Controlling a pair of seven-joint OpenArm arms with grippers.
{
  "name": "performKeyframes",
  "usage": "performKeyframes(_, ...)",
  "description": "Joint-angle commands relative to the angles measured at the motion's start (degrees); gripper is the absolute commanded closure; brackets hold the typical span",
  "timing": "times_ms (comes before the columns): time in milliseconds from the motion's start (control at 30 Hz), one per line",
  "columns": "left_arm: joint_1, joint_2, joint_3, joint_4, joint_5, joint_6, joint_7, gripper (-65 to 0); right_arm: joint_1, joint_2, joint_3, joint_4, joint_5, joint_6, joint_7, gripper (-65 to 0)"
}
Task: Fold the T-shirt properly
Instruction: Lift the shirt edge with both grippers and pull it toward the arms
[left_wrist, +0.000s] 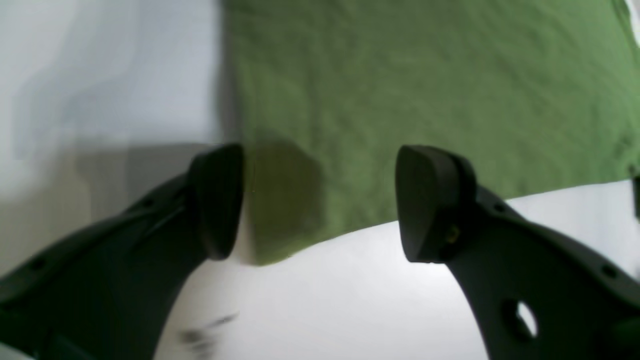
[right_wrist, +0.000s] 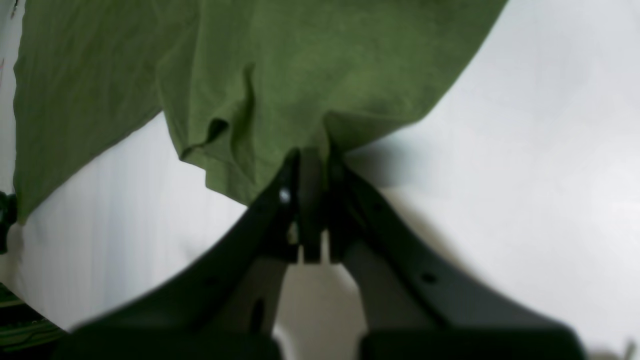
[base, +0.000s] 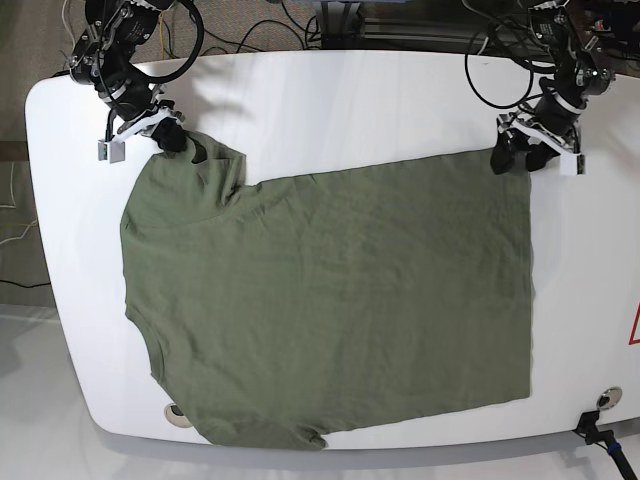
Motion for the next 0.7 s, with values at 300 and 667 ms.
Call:
performKeyframes(300, 0.3, 4.0, 2.3, 0.6, 0.3, 0.2, 0.7, -43.4, -0.4, 0.7, 0.2, 0.6, -0.1, -0.1, -0.2, 0.0)
performKeyframes(667, -2.4, 3.9, 2.0, 0.4, 0.3, 0.3, 0.7, -12.4, -0.4, 0.7, 0.2, 0.6, -0.3, -0.1, -0.2, 0.0)
